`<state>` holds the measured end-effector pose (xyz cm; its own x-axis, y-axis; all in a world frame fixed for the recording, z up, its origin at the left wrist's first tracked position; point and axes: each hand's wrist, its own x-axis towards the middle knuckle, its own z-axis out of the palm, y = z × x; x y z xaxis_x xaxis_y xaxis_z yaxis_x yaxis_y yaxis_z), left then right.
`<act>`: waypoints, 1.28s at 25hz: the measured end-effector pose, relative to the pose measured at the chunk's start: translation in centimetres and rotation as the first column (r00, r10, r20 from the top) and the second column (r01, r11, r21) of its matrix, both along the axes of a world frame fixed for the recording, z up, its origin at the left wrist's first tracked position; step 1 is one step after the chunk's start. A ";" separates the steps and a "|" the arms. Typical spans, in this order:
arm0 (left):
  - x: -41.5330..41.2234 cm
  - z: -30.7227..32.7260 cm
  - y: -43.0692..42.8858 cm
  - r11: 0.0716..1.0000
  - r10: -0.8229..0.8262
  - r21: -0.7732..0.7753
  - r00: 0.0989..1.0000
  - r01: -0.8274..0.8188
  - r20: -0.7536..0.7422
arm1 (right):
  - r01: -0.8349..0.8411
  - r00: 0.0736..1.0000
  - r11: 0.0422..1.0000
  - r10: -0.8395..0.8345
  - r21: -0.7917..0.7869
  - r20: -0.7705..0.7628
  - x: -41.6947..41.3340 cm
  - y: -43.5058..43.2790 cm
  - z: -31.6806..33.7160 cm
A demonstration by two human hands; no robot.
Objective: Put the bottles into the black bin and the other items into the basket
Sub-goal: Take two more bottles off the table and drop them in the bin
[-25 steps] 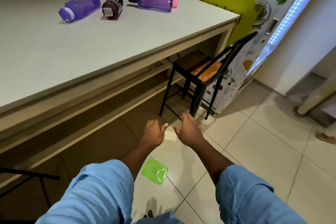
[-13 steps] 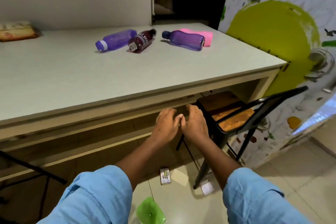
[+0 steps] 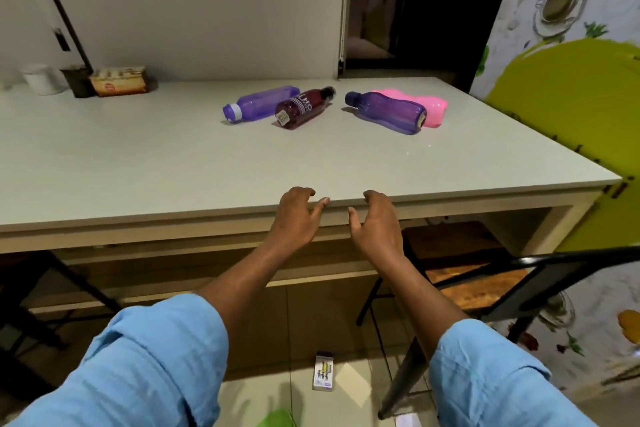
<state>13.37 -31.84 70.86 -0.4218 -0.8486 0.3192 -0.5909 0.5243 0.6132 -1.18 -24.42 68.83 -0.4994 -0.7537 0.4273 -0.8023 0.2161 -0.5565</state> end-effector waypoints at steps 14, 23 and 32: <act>4.0 5.2 -25.1 0.992 0.128 -0.003 0.990 -0.128 -0.051 | 0.182 0.983 0.972 -0.184 0.150 -0.003 6.5 -24.5 5.9; 4.9 6.2 -41.2 0.975 0.221 -0.030 0.969 -0.219 0.112 | 0.320 0.900 0.934 -0.352 0.159 0.257 5.3 -36.7 7.5; 3.3 3.4 -48.4 0.994 0.062 0.076 0.988 -0.073 0.141 | 0.442 0.870 0.874 -0.472 0.202 0.139 3.1 -43.8 5.3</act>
<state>16.68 -80.28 74.29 -0.3977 -0.8974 0.1909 -0.7051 0.4321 0.5623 1.90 -68.24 74.15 -0.8606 -0.4716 0.1926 -0.4819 0.6314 -0.6076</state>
